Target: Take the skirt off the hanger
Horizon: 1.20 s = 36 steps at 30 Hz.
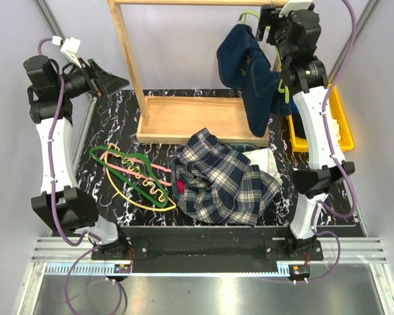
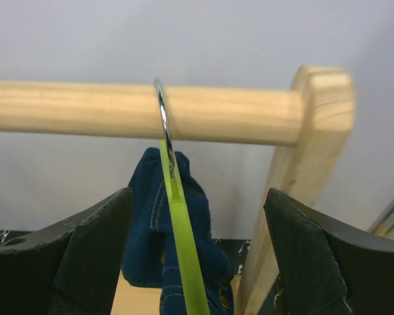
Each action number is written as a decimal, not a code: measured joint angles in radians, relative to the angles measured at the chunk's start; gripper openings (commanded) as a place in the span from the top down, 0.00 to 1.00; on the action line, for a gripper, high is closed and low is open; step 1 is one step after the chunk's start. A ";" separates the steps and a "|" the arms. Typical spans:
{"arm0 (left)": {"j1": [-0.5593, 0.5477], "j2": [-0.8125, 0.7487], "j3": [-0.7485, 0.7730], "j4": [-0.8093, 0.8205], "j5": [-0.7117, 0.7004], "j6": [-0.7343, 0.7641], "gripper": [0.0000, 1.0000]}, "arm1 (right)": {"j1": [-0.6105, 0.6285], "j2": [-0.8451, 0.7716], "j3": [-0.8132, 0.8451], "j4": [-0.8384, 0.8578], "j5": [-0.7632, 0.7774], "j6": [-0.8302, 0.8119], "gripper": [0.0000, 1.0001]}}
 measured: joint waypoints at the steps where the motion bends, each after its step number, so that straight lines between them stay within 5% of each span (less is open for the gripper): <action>1: 0.000 0.005 0.000 0.000 0.000 0.000 0.01 | -0.005 0.014 0.000 -0.003 -0.011 0.012 0.13; 4: 0.000 0.017 0.000 0.000 0.000 0.000 0.01 | -0.015 0.061 0.007 -0.017 -0.051 0.051 0.19; 11: 0.000 0.026 0.000 0.002 -0.001 -0.002 0.01 | -0.034 0.134 0.073 -0.045 -0.107 0.141 0.70; 14: 0.000 0.026 0.000 0.003 -0.001 -0.003 0.01 | -0.034 0.137 0.083 -0.051 -0.129 0.164 0.81; 16: 0.000 0.026 0.000 0.004 -0.001 -0.004 0.01 | -0.034 0.137 0.089 -0.055 -0.133 0.171 0.98; 29: -0.014 0.038 0.000 0.078 0.003 -0.061 0.01 | -0.036 0.118 0.162 -0.152 -0.180 0.209 1.00; 36: -0.050 0.045 -0.015 0.095 0.003 -0.072 0.01 | -0.037 -0.104 -0.077 -0.178 -0.332 0.257 1.00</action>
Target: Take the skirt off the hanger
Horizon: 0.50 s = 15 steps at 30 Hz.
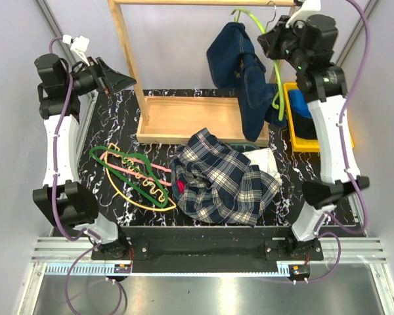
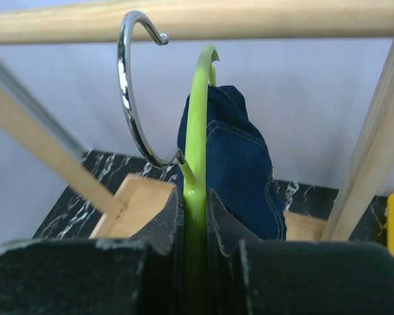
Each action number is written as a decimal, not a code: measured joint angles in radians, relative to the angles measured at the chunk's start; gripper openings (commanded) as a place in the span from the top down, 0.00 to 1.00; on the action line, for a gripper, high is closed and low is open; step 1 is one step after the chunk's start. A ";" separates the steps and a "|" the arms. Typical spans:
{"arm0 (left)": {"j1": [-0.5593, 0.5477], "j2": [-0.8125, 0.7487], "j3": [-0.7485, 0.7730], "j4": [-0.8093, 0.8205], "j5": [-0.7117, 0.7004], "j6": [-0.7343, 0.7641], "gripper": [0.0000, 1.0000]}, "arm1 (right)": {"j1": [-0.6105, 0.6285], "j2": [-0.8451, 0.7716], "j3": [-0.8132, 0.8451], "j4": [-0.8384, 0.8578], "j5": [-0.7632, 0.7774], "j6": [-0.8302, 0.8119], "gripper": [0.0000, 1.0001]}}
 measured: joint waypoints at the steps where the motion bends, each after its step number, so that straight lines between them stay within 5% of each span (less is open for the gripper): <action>1: -0.005 0.000 -0.002 0.001 0.000 0.000 0.01 | 0.000 -0.035 -0.026 -0.015 -0.024 0.003 1.00; 10: -0.100 0.021 0.004 0.065 0.013 -0.051 0.01 | 0.000 -0.287 -0.160 -0.140 -0.231 0.058 1.00; 15: -0.274 0.103 0.010 0.333 0.064 -0.264 0.01 | 0.000 -0.312 -0.125 -0.175 -0.319 0.103 1.00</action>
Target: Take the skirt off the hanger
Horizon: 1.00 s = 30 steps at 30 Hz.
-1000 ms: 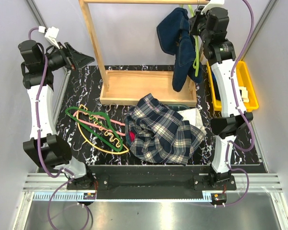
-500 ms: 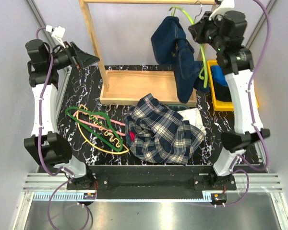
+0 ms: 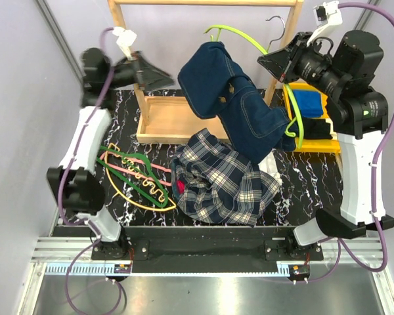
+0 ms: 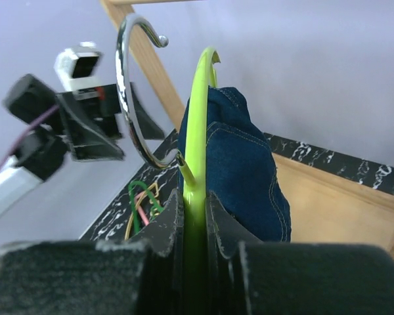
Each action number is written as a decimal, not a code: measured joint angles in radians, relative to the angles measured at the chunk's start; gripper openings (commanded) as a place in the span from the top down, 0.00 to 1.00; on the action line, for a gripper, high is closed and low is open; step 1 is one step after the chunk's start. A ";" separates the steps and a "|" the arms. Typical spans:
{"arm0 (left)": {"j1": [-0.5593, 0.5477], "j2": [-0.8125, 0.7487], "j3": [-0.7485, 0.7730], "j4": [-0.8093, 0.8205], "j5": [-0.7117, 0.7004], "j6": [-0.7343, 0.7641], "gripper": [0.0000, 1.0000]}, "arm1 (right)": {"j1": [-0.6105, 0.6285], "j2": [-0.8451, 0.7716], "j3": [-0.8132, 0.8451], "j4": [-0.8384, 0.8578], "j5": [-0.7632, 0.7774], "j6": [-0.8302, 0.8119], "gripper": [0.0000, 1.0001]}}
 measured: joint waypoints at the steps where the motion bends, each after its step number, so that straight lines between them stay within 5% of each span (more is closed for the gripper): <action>1: -0.040 0.023 0.000 0.074 0.008 -0.060 0.01 | 0.000 0.007 0.024 -0.018 -0.013 0.007 1.00; 6: -0.186 0.165 0.095 0.275 0.034 -0.251 0.01 | 0.000 0.071 0.192 -0.116 -0.050 0.024 1.00; 13: -0.202 0.225 0.177 0.372 0.034 -0.315 0.01 | 0.000 0.077 0.253 -0.153 -0.066 0.063 1.00; 26: 0.058 0.225 0.194 0.403 0.047 -0.307 0.01 | 0.000 0.079 0.255 -0.199 -0.074 0.080 1.00; 30: 0.047 0.225 0.185 0.436 0.048 -0.327 0.01 | 0.000 0.089 0.272 -0.201 -0.083 0.087 1.00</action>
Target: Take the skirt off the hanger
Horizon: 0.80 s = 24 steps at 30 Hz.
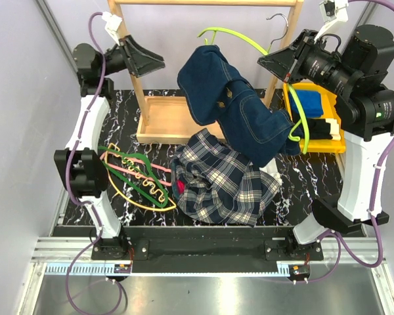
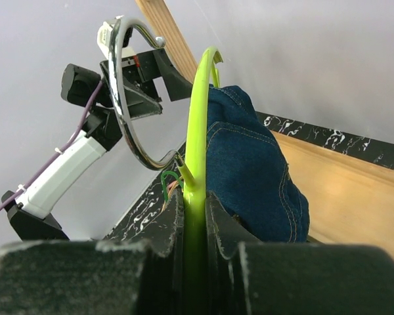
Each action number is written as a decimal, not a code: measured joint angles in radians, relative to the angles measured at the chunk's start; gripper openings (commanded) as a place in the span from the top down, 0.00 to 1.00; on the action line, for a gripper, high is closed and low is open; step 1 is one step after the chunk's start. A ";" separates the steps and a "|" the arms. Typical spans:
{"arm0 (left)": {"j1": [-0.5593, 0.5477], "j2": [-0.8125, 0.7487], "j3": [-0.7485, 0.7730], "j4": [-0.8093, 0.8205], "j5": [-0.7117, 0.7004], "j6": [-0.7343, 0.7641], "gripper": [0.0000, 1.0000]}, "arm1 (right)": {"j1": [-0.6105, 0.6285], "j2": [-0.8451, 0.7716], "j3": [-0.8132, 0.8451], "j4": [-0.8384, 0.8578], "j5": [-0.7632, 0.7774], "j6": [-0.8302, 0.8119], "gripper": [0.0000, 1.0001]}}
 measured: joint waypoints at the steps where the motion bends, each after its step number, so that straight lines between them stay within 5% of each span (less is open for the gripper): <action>1: -0.016 0.000 -0.005 0.011 0.003 -0.006 0.01 | 0.000 0.002 0.003 0.000 -0.001 0.001 1.00; 10: -0.194 0.015 -0.043 0.085 0.013 -0.045 0.01 | 0.000 0.006 0.013 -0.003 0.000 0.008 1.00; 24: -0.225 0.117 -0.014 0.056 0.012 0.020 0.01 | 0.000 0.006 0.013 -0.004 0.000 0.024 1.00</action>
